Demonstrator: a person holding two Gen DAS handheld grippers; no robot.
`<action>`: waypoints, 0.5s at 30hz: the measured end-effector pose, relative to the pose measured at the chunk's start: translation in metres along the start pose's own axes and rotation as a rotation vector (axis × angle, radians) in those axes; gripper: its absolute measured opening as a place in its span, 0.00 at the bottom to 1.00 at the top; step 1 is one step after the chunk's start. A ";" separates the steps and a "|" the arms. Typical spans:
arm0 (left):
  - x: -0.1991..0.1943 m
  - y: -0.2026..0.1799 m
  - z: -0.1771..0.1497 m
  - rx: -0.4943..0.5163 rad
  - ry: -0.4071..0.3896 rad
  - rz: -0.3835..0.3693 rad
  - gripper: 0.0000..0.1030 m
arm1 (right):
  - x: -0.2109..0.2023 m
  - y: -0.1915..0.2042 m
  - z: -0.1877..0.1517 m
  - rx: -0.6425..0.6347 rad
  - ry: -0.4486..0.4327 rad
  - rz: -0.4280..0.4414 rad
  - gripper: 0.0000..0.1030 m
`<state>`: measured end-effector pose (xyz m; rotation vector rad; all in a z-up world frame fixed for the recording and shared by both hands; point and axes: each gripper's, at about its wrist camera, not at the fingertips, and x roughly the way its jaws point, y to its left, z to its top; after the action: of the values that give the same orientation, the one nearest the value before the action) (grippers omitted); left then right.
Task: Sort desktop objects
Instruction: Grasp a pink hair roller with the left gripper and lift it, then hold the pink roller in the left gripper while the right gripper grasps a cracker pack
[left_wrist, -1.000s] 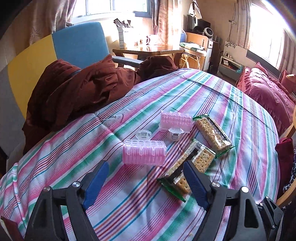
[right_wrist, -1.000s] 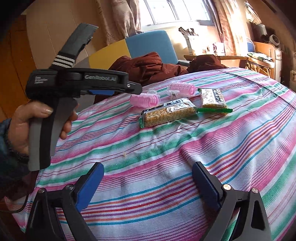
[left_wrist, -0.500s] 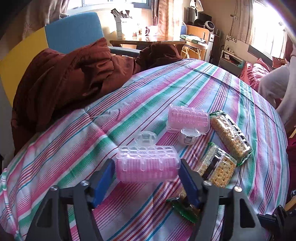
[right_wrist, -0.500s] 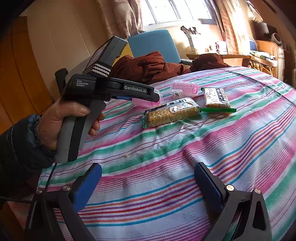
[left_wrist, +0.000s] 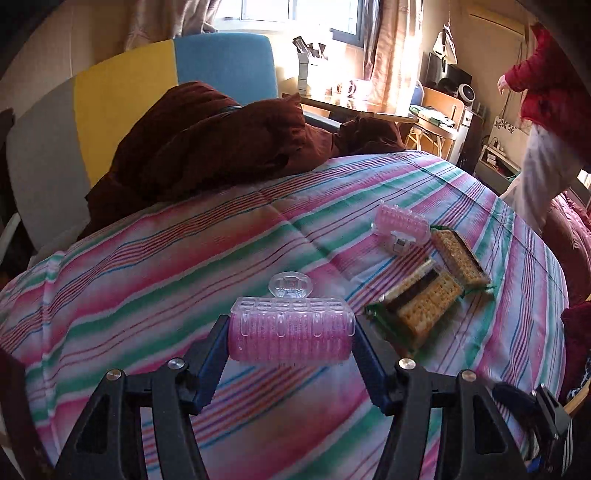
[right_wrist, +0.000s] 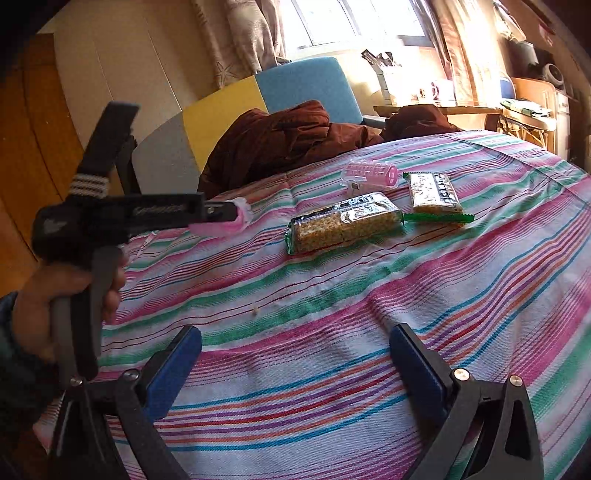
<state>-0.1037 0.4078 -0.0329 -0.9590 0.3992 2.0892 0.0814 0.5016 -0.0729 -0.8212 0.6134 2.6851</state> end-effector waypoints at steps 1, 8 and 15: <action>-0.008 0.002 -0.010 0.000 -0.007 0.010 0.63 | 0.000 0.000 0.000 0.000 0.001 0.000 1.00; -0.054 0.010 -0.077 -0.007 -0.029 0.004 0.63 | 0.001 0.003 0.005 0.001 0.036 -0.015 1.00; -0.067 0.009 -0.106 -0.017 -0.050 -0.041 0.64 | 0.017 -0.003 0.041 0.125 0.059 -0.058 1.00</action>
<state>-0.0299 0.3076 -0.0538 -0.9154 0.3342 2.0782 0.0496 0.5255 -0.0532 -0.8726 0.7503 2.5495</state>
